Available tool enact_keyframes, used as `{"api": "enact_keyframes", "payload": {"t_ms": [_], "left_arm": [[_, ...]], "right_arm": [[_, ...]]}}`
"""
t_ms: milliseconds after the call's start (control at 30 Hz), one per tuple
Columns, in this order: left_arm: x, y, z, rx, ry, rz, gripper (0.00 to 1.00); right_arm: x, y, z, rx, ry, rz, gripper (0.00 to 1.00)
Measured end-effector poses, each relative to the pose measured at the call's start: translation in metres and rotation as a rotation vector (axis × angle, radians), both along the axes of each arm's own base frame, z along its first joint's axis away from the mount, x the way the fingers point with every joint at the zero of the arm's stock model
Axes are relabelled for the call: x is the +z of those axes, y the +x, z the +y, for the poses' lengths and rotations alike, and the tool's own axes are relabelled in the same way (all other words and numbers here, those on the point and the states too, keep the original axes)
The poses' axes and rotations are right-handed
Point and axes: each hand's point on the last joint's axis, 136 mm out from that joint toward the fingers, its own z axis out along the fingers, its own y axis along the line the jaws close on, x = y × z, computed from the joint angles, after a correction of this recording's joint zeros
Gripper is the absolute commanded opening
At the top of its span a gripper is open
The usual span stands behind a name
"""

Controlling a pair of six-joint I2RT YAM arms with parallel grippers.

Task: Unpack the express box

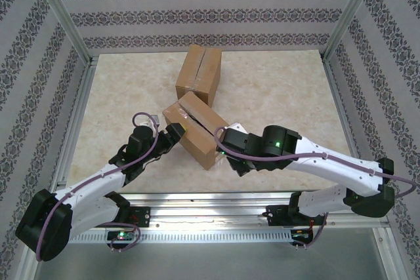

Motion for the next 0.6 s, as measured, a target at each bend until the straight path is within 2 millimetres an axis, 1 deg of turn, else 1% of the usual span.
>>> {"api": "enact_keyframes", "payload": {"t_ms": [100, 233, 300, 400, 500, 600], "left_arm": [[0.001, 0.000, 0.000, 0.000, -0.001, -0.001, 0.73], [0.002, -0.002, 0.001, -0.003, 0.003, -0.005, 0.78], [0.003, -0.003, 0.002, -0.012, 0.013, -0.009, 0.80], [0.010, -0.005, 0.003, -0.036, 0.030, -0.024, 0.82], [0.033, -0.009, 0.001, -0.078, 0.055, -0.063, 0.81], [0.071, -0.010, 0.001, -0.109, 0.099, -0.125, 0.79]], "right_arm": [[0.003, -0.002, -0.004, -0.005, 0.010, 0.002, 0.00], [0.010, -0.004, -0.011, -0.021, 0.036, -0.007, 0.00], [0.016, -0.005, -0.018, -0.029, 0.054, -0.022, 0.00], [0.029, -0.003, -0.031, -0.056, 0.100, -0.071, 0.00], [0.047, 0.001, -0.047, -0.092, 0.166, -0.141, 0.00], [0.062, 0.011, -0.067, -0.168, 0.223, -0.220, 0.00]]}}
